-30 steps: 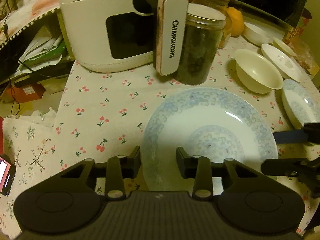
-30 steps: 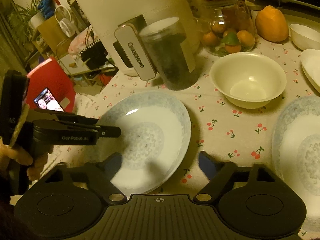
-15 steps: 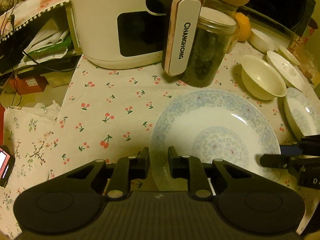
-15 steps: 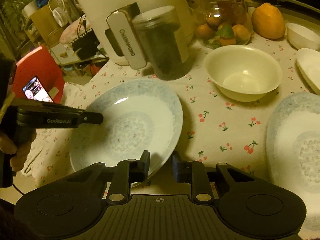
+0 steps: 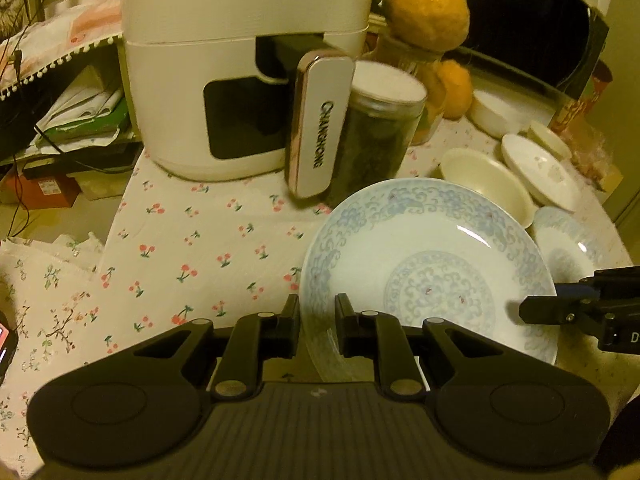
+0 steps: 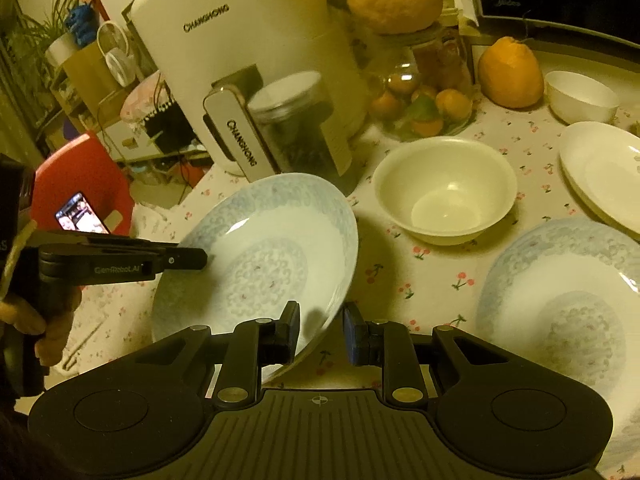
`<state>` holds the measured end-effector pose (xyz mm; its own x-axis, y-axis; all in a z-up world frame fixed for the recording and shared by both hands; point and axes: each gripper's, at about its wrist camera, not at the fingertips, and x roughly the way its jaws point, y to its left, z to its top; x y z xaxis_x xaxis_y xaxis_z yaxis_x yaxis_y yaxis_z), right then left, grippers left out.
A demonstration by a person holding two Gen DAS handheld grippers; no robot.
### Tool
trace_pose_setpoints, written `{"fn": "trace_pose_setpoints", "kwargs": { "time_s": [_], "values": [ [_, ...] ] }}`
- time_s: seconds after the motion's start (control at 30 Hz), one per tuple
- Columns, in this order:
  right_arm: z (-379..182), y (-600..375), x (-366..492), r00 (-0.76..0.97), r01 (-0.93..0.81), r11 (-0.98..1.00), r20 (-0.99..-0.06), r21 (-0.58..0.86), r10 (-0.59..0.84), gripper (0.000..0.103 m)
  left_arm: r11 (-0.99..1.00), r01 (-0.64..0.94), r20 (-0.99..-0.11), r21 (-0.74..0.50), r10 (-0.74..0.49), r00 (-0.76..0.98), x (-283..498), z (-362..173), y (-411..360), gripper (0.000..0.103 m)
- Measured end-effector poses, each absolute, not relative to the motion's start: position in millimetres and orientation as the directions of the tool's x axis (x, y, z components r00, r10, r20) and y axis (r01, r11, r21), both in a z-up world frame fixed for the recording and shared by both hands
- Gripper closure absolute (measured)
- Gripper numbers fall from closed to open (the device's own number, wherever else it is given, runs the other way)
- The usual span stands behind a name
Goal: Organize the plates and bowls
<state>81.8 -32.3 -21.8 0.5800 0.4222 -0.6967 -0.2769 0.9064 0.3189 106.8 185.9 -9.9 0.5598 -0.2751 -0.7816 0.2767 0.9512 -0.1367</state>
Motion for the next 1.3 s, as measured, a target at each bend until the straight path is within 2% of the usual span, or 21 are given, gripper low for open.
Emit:
{"fn": "trace_pose_setpoints", "kwargs": {
  "time_s": [0.7,1.3],
  "values": [
    [6,-108,71,0.634,-0.208,0.899,-0.647,0.386,0.424,0.080,0.912,0.344,-0.708,-0.224,-0.395,0.585,100,21,136,0.090],
    [4,-179,51,0.649,-0.109,0.910,-0.665,0.399,0.369,0.080,0.880,0.420,-0.718,-0.221,-0.438,0.540,95,23,67,0.090]
  ]
}}
